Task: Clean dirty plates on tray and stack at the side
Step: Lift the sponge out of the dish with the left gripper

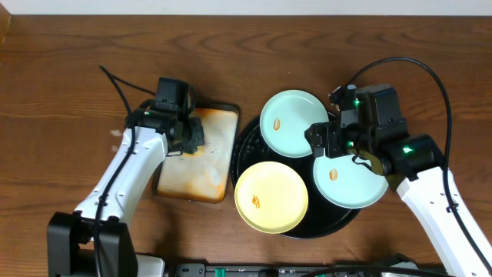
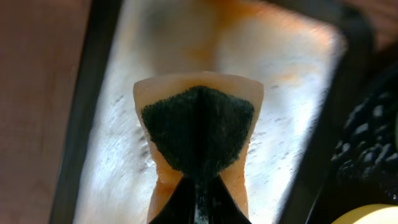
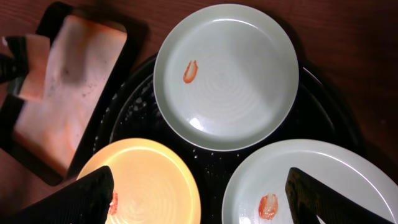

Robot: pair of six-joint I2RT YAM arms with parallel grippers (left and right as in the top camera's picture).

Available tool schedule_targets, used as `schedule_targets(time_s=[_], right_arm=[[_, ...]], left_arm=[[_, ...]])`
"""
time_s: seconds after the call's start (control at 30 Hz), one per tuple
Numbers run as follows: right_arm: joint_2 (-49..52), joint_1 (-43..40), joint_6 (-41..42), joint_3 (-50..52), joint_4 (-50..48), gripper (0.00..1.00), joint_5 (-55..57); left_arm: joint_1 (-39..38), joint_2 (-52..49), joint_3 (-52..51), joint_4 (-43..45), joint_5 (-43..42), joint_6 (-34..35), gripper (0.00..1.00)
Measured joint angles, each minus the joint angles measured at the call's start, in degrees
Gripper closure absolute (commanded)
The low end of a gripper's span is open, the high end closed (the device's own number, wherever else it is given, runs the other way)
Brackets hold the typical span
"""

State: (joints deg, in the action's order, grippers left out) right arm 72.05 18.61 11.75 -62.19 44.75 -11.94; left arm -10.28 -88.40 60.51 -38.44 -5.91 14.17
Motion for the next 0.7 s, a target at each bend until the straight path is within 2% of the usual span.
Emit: schedule_targets(time_s=[0.13, 0.43, 0.7], right_arm=[[0.0, 0.0, 0.0, 0.0, -0.02, 0.13, 0.0], [0.0, 0.0, 0.0, 0.0, 0.0, 0.12, 0.0], [0.02, 0.0, 0.0, 0.0, -0.02, 0.11, 0.0]], left_arm=[[-1.27, -1.6, -0.55, 3.65, -0.55, -2.05, 0.92], [-3.98, -12.35, -1.68, 7.87, -1.46, -4.13, 0.93], [-3.98, -12.44, -1.36, 6.75, -1.49, -4.15, 0.93]])
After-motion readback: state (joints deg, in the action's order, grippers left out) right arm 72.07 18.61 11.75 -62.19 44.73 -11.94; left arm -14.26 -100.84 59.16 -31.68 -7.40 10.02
